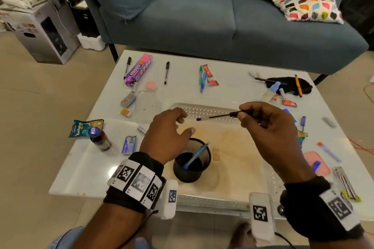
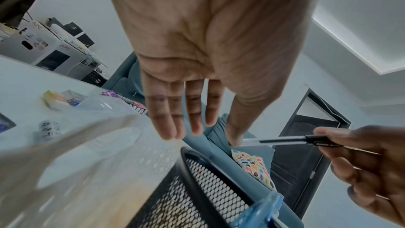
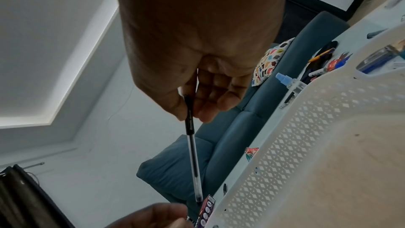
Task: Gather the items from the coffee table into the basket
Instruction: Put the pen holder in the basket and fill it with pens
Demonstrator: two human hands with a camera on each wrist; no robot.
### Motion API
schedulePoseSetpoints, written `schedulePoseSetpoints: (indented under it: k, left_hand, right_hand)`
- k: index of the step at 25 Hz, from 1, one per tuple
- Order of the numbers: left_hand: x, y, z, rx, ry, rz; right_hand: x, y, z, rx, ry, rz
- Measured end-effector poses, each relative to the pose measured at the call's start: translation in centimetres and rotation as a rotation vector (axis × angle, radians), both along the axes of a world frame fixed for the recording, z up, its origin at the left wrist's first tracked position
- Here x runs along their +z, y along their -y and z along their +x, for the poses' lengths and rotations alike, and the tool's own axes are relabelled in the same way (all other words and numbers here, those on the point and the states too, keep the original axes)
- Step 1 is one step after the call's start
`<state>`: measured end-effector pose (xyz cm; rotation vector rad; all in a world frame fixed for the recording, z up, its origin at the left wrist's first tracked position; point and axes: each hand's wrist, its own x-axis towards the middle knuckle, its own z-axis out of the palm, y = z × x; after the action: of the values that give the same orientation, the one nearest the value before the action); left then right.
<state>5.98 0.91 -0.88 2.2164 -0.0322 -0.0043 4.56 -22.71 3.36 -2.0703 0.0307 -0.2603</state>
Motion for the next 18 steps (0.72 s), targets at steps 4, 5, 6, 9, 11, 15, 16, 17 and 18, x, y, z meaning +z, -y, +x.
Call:
schedulePoseSetpoints:
  k: [4,5,6,9,11,15,16,17,18]
  left_hand:
    - [0.6,0.9,-0.2,-0.157,0.257,-0.070]
    - [0.8,1.3,-0.2,-0.202,0.290,-0.072]
    - [0.9,1.8,-0.3,-0.232,0.316,-0.081]
    - [1.4,2.6,-0.5,-0.263,0.406,-0.099]
    - [1.8,2.5,-0.7,-0.268,0.419,-0.121]
    - [2.9,1.0,-0.7,-0.194,0.303,-0.158]
    - [2.9,0.5,-0.6,-0.181,0.279,-0.147]
    - [2.7,0.2,-0.6,-0.172,0.257,-0.129]
    - [2.4,0.0,-0.6,-0.167,0.228,-0.108]
  right_hand:
    - [0.6,-0.4,-0.3,0.132,0.018,-0.112]
    - [0.7,-0.7,-0.4,0.159,0.030,-0.126]
    - [0.7,-1.0,-0.4,0.181,0.040,-0.127]
    - [0.4,-2.0,-0.5,0.226,0.080,-0.087]
    - [0.3,-2.4,-0.6,0.232,0.088,-0.033]
    - [0.3,-2.0,-0.3,0.193,0.060,0.040]
    - [0.1,-1.7,-0.3,0.188,0.054,0.046]
    - [-0.2,-1.6,-0.2,0.187,0.049,0.049]
    - [-0.6,-1.5,-0.3,0.189,0.039,0.050]
